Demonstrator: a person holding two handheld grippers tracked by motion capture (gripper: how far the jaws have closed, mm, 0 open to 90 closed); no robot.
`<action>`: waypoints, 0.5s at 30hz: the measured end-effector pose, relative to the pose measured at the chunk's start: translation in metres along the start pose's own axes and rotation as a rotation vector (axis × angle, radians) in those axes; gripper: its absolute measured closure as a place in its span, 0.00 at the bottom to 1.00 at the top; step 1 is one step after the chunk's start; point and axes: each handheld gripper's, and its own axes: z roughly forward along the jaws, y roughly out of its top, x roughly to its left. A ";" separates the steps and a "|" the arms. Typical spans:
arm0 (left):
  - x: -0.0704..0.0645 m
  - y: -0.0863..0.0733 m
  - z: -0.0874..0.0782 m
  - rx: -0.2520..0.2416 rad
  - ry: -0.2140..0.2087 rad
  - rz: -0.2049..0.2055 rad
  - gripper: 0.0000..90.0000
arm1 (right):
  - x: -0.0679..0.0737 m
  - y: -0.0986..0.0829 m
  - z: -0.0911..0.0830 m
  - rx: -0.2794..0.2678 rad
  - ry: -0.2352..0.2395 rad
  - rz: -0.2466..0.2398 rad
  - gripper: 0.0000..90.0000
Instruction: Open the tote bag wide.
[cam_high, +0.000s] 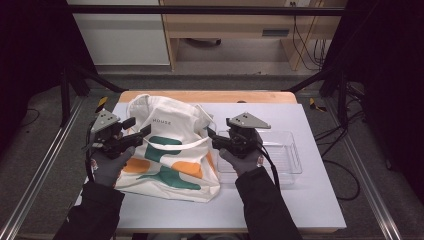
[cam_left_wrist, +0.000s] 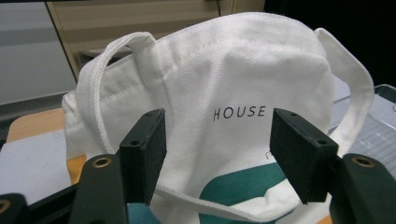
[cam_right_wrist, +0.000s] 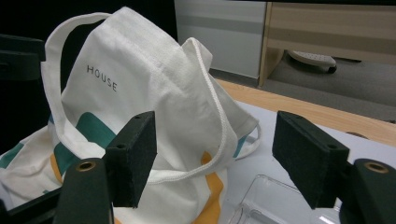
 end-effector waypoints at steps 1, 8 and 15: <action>0.000 0.001 0.002 0.003 0.002 0.001 0.40 | 0.000 0.001 0.001 0.000 0.000 0.000 0.34; 0.001 0.004 0.015 0.024 0.019 0.010 0.41 | -0.002 0.002 0.005 0.003 -0.003 0.007 0.34; 0.003 0.006 0.026 0.044 0.036 0.022 0.47 | -0.004 0.006 0.009 -0.001 -0.005 0.018 0.35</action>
